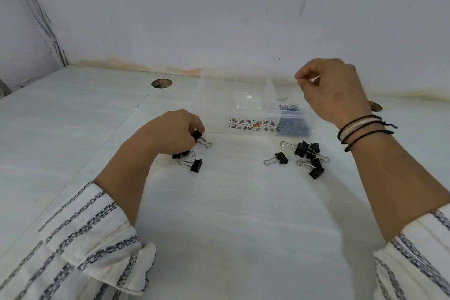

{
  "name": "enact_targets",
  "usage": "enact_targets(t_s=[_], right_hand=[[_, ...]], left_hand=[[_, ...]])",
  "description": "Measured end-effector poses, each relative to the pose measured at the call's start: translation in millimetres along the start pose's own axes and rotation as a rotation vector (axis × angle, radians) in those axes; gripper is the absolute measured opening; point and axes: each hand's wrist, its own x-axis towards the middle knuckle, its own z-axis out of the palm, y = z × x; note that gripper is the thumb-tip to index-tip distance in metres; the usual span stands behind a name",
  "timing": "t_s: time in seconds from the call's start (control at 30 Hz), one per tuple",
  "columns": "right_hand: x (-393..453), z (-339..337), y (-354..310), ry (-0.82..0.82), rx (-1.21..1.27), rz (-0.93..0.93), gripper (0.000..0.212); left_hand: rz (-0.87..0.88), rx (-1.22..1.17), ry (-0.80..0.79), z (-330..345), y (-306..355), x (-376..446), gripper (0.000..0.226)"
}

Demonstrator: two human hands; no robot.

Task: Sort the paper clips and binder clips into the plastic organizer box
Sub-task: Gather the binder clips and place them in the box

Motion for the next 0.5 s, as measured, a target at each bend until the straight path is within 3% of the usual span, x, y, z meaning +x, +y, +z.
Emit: enact_targets(t_s=[0.07, 0.2, 0.37, 0.43, 0.5], right_hand=[[-0.8, -19.2, -10.4, -0.095, -0.027, -0.030, 0.013], [-22.6, -37.4, -15.9, -0.451, -0.118, -0.069, 0.008], [-67.8, -7.1, 17.5, -0.370, -0.256, -0.090, 0.010], [-73.2, -0.7, 30.2, -0.446, -0.311, -0.051, 0.027], [-73.0, 4.3, 37.2, -0.490, -0.291, -0.036, 0.030]], left_hand=[[0.027, 0.039, -0.015, 0.7, -2.1, 0.2, 0.048], [0.061, 0.086, 0.033, 1.5, -5.6, 1.4, 0.040], [0.091, 0.051, 0.063, -0.2, 0.7, -3.2, 0.034], [0.098, -0.081, 0.061, -3.1, 4.2, -6.2, 0.032], [0.104, -0.284, 0.028, -6.9, 7.0, -10.4, 0.031]])
